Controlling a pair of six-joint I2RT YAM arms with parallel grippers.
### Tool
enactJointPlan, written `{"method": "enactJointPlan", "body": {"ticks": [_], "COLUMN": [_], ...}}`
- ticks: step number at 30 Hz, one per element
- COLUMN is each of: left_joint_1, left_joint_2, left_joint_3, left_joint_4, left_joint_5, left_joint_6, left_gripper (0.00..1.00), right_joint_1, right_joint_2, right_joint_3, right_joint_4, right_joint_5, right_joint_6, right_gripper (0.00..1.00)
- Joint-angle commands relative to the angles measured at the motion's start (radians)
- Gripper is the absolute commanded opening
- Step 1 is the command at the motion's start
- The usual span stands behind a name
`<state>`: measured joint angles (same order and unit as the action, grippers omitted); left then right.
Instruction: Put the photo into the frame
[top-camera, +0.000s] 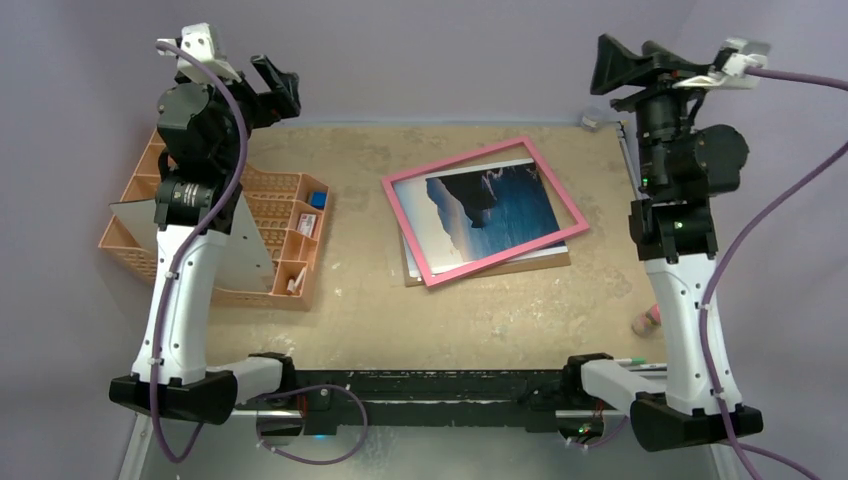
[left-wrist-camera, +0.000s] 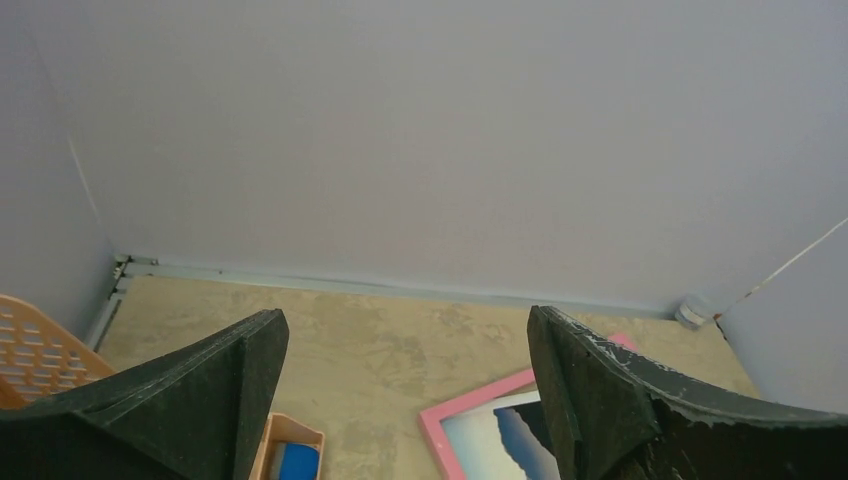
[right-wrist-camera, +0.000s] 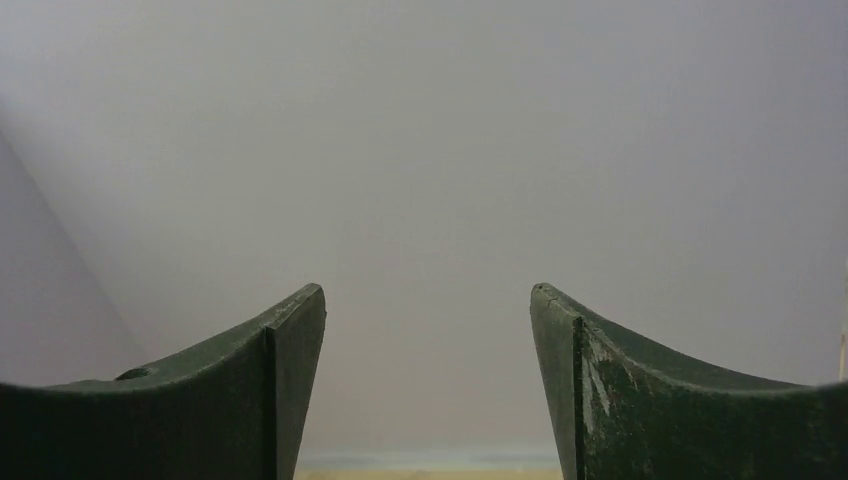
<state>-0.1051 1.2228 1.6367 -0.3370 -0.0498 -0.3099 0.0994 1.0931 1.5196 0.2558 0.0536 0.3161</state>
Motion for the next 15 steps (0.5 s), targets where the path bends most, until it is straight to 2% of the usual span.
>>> {"method": "enactJointPlan", "body": {"ticks": [1,8,15], "left_joint_1": [0.003,0.003,-0.011], "left_joint_2": [-0.031,-0.048,-0.011], "left_joint_3": [-0.043,-0.202,-0.338], "left_joint_4": [0.077,0.148,0.264], "left_joint_5": [0.07,0.131,0.279], "left_joint_6": [-0.041,-0.148,-0.264], "left_gripper": [0.95,0.99,0.98], "right_joint_1": [0.003,0.003,0.003], "right_joint_2": [0.016,0.153,0.259], "right_joint_3": [-0.025,0.058,-0.086], "right_joint_4": [-0.097,-0.463,-0.662], "right_joint_5": [-0.028,-0.05,-0.119], "right_joint_6": [0.055,0.05,0.038], "right_gripper": [0.78,0.76,0.8]}}
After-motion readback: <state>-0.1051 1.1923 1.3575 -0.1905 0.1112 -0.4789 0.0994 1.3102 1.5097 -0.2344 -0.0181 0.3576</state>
